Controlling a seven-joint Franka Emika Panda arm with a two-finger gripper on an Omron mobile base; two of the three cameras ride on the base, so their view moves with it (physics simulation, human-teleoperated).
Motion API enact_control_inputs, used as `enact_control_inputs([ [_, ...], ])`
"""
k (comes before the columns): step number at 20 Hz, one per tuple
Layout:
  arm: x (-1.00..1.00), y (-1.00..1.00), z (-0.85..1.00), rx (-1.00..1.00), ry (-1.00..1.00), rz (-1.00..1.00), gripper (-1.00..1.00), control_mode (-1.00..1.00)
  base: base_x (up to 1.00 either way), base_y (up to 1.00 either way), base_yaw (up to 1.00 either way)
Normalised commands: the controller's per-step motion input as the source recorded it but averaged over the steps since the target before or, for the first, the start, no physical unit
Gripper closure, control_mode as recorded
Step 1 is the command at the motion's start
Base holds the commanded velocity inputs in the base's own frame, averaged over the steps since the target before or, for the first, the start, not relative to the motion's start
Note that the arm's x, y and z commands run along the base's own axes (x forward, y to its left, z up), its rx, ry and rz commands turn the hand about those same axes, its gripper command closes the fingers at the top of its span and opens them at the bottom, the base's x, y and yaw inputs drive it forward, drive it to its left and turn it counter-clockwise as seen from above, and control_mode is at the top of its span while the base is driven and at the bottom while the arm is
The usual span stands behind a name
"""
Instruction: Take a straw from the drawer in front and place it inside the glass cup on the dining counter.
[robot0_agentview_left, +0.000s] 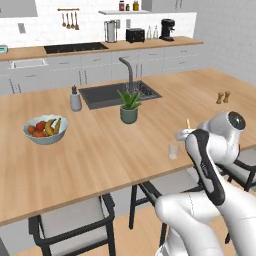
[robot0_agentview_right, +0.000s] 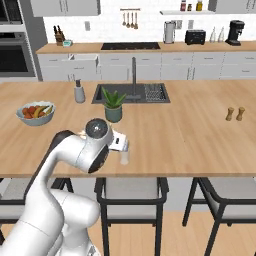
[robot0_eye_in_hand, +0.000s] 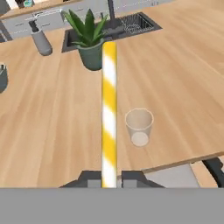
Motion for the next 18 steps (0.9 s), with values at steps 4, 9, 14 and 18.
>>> enact_control_inputs([
  [4, 0.23, -0.78, 0.00, 0.17, -0.37, 0.42, 1.00, -1.00, 0.00, 0.00, 0.00],
  [9, 0.23, -0.28, 0.00, 0.08, -0.38, 0.53, 1.00, -1.00, 0.00, 0.00, 0.00],
  [14, 0.32, -0.11, 0.01, 0.06, -0.33, 0.50, 1.00, -1.00, 0.00, 0.00, 0.00],
  [18, 0.30, -0.01, 0.22, 0.08, -0.08, 0.41, 1.00, -1.00, 0.00, 0.00, 0.00],
])
